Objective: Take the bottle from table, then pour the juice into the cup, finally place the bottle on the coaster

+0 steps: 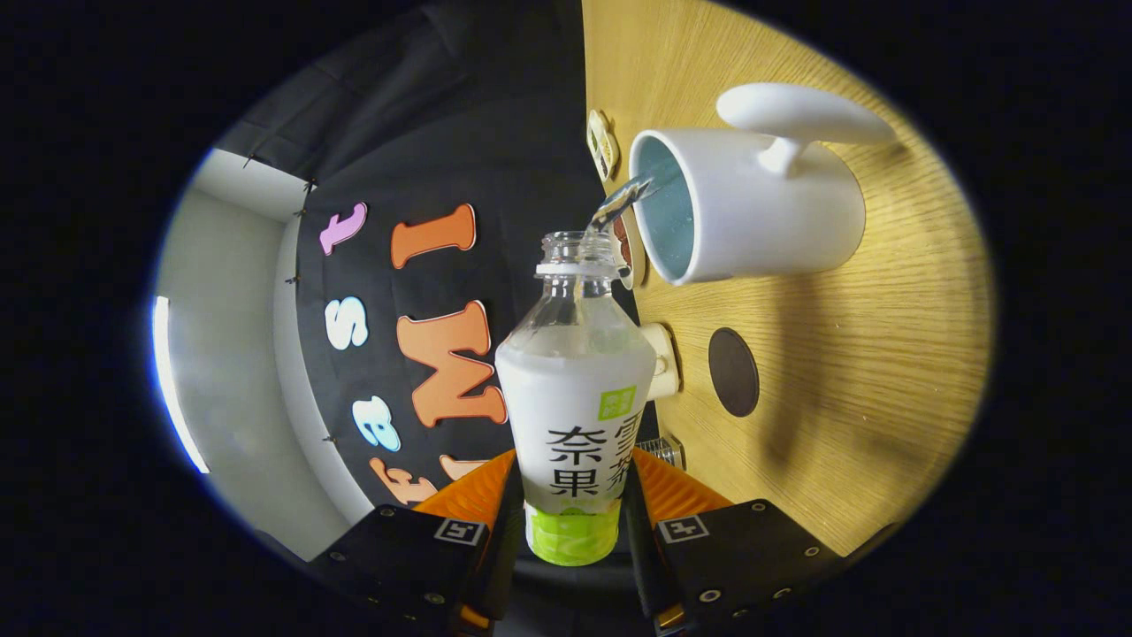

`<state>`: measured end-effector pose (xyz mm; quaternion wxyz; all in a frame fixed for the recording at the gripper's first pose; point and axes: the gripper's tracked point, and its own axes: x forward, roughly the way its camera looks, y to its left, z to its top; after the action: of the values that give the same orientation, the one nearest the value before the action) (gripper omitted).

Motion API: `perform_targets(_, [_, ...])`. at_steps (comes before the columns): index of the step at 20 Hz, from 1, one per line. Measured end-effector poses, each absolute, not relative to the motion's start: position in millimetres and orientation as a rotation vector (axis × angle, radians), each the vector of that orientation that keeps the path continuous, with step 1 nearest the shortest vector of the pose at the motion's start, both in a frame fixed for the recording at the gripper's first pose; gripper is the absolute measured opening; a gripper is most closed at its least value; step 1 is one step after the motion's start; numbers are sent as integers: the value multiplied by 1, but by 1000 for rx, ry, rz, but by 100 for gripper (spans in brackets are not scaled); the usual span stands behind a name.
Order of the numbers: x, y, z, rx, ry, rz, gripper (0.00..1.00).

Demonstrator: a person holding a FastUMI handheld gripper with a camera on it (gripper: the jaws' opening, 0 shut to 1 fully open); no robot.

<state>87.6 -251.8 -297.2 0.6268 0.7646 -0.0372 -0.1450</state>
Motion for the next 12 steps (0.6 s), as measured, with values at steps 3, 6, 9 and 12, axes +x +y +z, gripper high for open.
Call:
perform_targets(3, [88, -254, -295, 1764, -92, -334, 56])
perform_targets(6, [82, -256, -296, 1785, -109, -340, 56])
perform_targets(9, [83, -255, -294, 1797, -116, -343, 56])
perform_targets(12, [83, -255, -295, 1803, -119, -336, 56])
